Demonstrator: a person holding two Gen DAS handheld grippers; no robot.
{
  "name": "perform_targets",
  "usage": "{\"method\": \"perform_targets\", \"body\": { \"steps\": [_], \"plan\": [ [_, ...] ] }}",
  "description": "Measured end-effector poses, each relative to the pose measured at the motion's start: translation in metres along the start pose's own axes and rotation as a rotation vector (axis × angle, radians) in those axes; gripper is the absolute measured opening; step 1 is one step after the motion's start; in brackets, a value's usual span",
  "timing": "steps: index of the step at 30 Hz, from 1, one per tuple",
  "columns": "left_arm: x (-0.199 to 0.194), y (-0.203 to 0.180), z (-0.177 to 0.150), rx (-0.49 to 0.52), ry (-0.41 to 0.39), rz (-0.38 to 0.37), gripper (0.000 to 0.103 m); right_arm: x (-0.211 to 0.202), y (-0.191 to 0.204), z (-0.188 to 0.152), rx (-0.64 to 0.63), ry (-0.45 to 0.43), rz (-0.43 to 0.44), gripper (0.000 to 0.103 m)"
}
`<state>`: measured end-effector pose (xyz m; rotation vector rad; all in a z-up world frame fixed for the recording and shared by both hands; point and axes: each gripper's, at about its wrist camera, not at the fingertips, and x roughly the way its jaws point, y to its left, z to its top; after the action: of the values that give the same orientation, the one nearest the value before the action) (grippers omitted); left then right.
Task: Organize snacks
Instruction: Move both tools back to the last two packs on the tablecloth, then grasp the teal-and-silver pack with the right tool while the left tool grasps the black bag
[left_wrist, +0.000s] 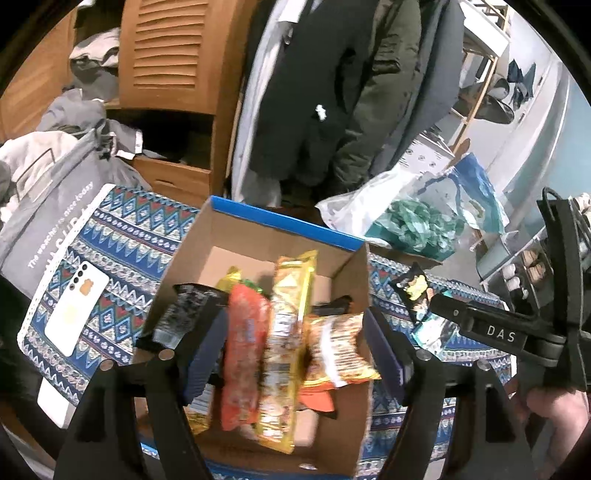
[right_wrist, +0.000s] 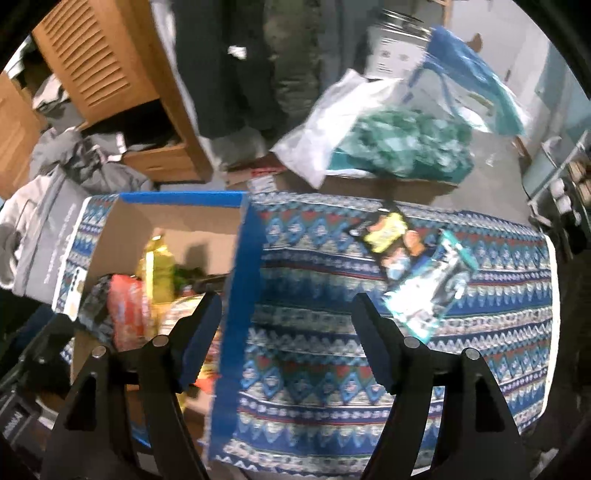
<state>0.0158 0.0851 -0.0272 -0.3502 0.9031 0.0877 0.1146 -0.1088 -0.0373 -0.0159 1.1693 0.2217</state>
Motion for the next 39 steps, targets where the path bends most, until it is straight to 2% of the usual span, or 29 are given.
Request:
{"method": "perform_targets", "body": {
  "steps": [2,10,13,18,22,29,39],
  "plan": [
    [0.002,-0.009,0.002,0.009,0.009,-0.001,0.080,0.000,-0.012,0.000,0.017,0.005,-0.009,0.073],
    [0.023,-0.052,0.010,0.034,0.075,-0.004,0.081,0.007,-0.070,0.002,0.108,0.027,-0.036,0.074],
    [0.035,-0.068,0.013,0.038,0.098,-0.002,0.087,0.011,-0.088,0.003,0.133,0.034,-0.044,0.079],
    [0.055,-0.104,0.012,0.097,0.126,-0.007,0.087,0.026,-0.124,0.004,0.181,0.058,-0.071,0.079],
    [0.074,-0.129,0.009,0.120,0.157,-0.029,0.087,0.043,-0.157,0.001,0.270,0.075,-0.053,0.079],
    [0.131,-0.164,0.004,0.117,0.252,-0.036,0.087,0.082,-0.205,0.002,0.405,0.103,-0.063,0.079],
    [0.197,-0.183,-0.005,0.096,0.339,-0.012,0.087,0.133,-0.235,0.001,0.499,0.146,-0.058,0.079]
  ]
}}
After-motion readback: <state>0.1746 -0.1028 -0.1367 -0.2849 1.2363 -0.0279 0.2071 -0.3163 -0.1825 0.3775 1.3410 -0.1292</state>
